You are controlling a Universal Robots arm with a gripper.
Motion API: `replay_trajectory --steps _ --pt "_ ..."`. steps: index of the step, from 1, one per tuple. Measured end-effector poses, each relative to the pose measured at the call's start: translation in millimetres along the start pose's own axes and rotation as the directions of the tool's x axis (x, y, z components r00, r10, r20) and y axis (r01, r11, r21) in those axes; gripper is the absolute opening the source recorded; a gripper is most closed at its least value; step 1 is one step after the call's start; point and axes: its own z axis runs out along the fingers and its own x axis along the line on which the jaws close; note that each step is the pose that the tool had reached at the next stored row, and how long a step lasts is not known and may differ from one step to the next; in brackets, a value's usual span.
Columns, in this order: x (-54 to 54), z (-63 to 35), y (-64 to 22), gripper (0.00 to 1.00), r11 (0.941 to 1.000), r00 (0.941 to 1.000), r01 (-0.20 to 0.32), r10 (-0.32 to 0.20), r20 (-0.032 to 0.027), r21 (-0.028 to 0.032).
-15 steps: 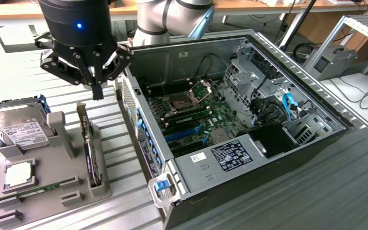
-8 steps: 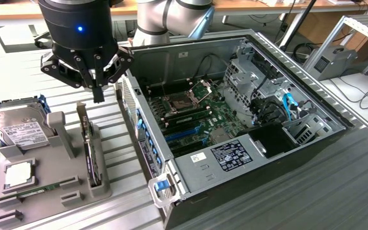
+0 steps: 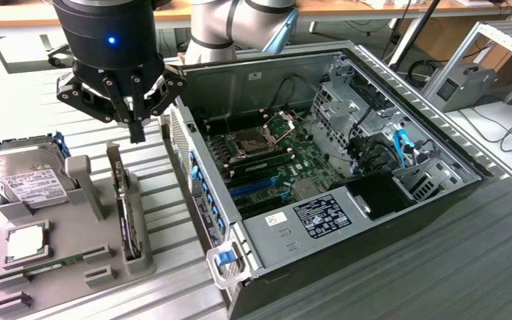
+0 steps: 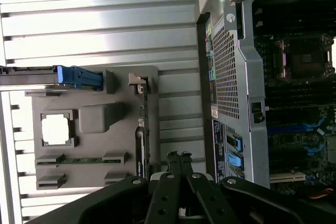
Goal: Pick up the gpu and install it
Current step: 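Pick up the gpu and move the gpu toward the slot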
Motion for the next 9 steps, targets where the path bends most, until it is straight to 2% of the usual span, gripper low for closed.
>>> replay_trajectory --steps 7,9 --pt "0.0 0.0 0.0 0.11 1.0 1.0 0.0 0.0 0.0 0.0" --pt "0.0 0.0 0.0 0.24 1.0 1.0 0.0 0.0 0.0 0.0"
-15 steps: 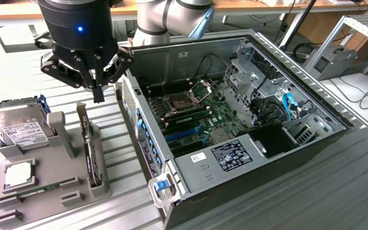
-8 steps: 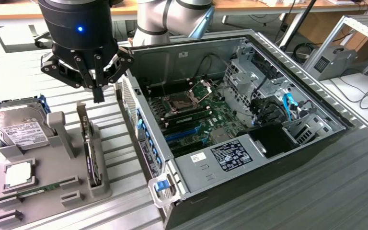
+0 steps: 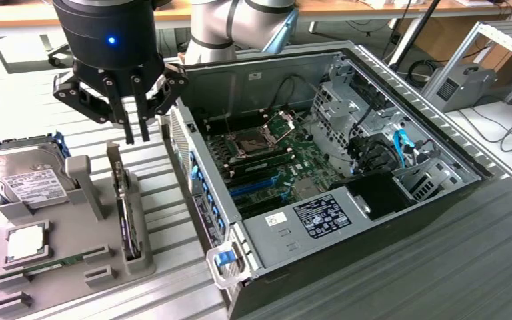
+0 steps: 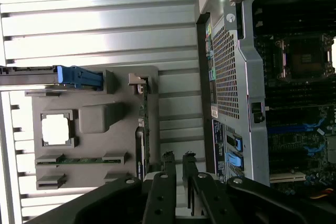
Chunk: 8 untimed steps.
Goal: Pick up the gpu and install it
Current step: 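Pick up the gpu and move the gpu toward the slot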
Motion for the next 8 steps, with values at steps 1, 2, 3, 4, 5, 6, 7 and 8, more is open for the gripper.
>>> replay_trajectory --steps 1,2,3,4,5,6,7,8 --pt "0.0 0.0 0.0 0.29 1.0 1.0 0.0 0.0 0.0 0.0" --pt "0.0 0.0 0.0 0.29 1.0 1.0 0.0 0.0 0.0 0.0" --pt "0.0 0.0 0.0 0.36 1.0 1.0 0.0 0.0 0.0 0.0" --pt "0.0 0.0 0.0 0.36 1.0 1.0 0.0 0.0 0.0 0.0" --pt "0.0 0.0 0.0 0.42 1.0 1.0 0.0 0.0 0.0 0.0" --pt "0.0 0.0 0.0 0.42 1.0 1.0 0.0 0.0 0.0 0.0" --pt "0.0 0.0 0.0 0.42 1.0 1.0 0.0 0.0 0.0 0.0001" --pt "0.0 0.0 0.0 0.42 1.0 1.0 0.0 0.0 0.0 0.0001"
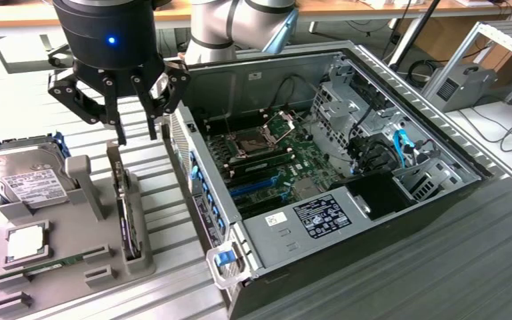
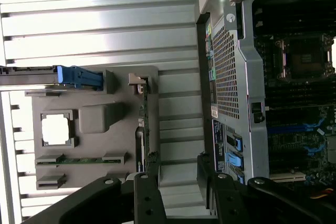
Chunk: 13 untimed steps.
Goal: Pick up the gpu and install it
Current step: 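Pick up the gpu and move the gpu toward the slot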
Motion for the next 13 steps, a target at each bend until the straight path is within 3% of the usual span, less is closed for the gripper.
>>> replay_trajectory --steps 13 --pt "0.1 2.1 -0.5 0.42 1.0 1.0 0.0 0.0 0.0 0.0"
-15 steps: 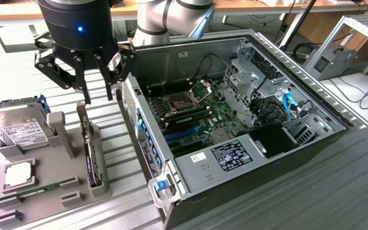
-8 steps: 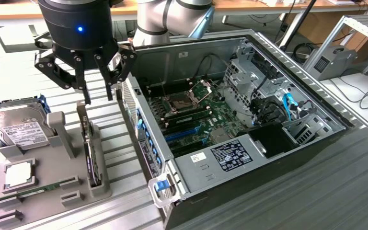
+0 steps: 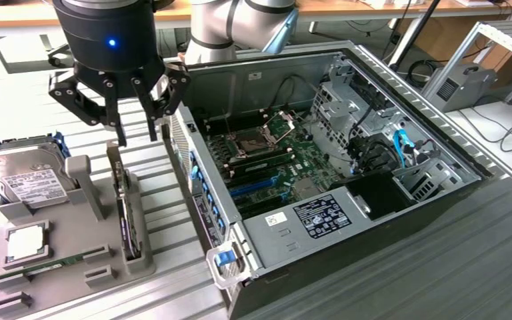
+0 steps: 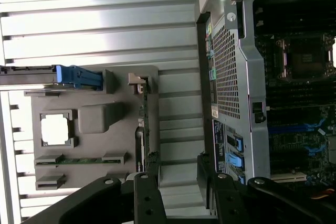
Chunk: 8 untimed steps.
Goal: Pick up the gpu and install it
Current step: 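Pick up the gpu and move the gpu toward the slot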
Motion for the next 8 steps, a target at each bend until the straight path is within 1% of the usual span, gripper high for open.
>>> replay_trajectory --steps 8 --pt "0.1 1.7 -0.5 0.42 1.0 1.0 0.0 0.0 0.0 0.0"
